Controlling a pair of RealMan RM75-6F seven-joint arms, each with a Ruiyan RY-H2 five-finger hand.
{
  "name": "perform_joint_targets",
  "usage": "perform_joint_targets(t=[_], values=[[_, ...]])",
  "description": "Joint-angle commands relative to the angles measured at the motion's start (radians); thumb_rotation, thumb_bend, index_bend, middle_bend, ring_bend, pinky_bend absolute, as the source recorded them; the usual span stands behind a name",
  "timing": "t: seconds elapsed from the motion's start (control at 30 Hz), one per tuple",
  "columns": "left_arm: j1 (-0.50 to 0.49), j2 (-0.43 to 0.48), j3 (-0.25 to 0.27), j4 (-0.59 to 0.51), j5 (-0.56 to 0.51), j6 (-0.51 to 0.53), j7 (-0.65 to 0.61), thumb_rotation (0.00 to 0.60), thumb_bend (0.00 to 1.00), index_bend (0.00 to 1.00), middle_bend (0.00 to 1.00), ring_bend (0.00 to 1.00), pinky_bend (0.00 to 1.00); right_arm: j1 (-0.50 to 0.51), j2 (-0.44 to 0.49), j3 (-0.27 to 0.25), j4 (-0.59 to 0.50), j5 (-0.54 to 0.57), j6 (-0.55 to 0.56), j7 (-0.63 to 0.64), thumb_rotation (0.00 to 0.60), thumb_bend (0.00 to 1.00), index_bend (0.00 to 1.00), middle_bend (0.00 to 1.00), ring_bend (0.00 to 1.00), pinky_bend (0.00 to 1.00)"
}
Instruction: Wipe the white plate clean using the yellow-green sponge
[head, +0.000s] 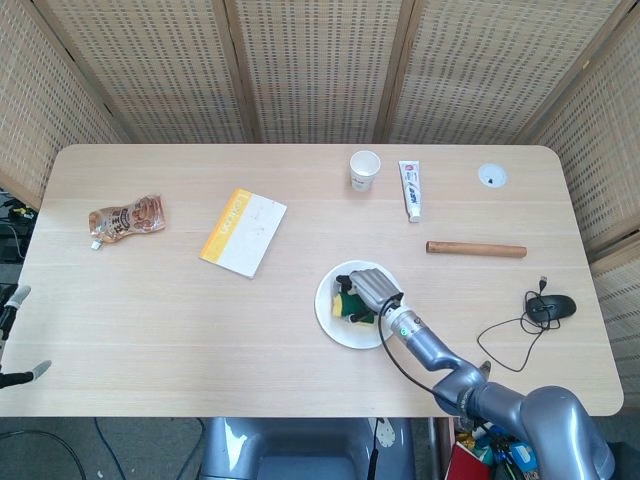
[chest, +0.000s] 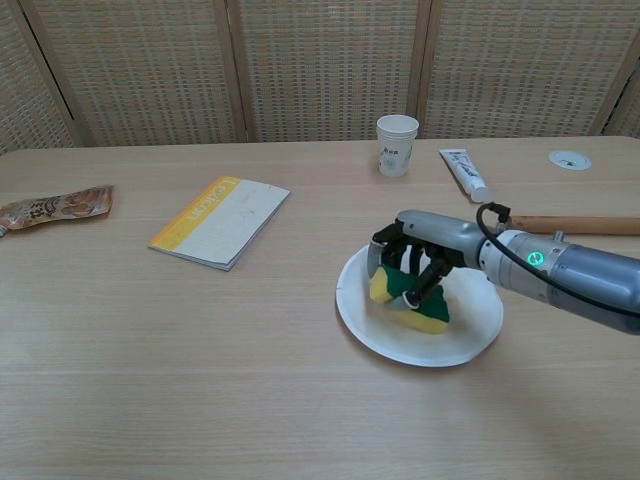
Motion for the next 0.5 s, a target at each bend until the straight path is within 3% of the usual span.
perform_joint_targets(t=[0.03, 0.33, 0.5], values=[[0.002, 0.001, 0.002, -0.001, 0.004, 0.002, -0.001, 0.6, 0.0, 0.0, 0.0, 0.0, 0.0, -0.01, 0.0, -0.013, 0.011, -0.012, 0.015, 0.029, 0.6, 0.22, 0.45, 0.54, 0.39, 0.45], [0.006, 0.003, 0.009, -0.004, 0.018, 0.009, -0.006, 0.6, 0.0, 0.0, 0.0, 0.0, 0.0, -0.022, -0.002, -0.028, 0.023, -0.029, 0.043, 0.059, 0.6, 0.23, 0.46, 0.54, 0.39, 0.45], [0.008, 0.005, 0.012, -0.004, 0.025, 0.014, -0.013, 0.6, 0.0, 0.0, 0.0, 0.0, 0.0, -0.032, 0.011, -0.008, -0.009, -0.033, 0.108, 0.073, 0.6, 0.23, 0.46, 0.54, 0.39, 0.45]])
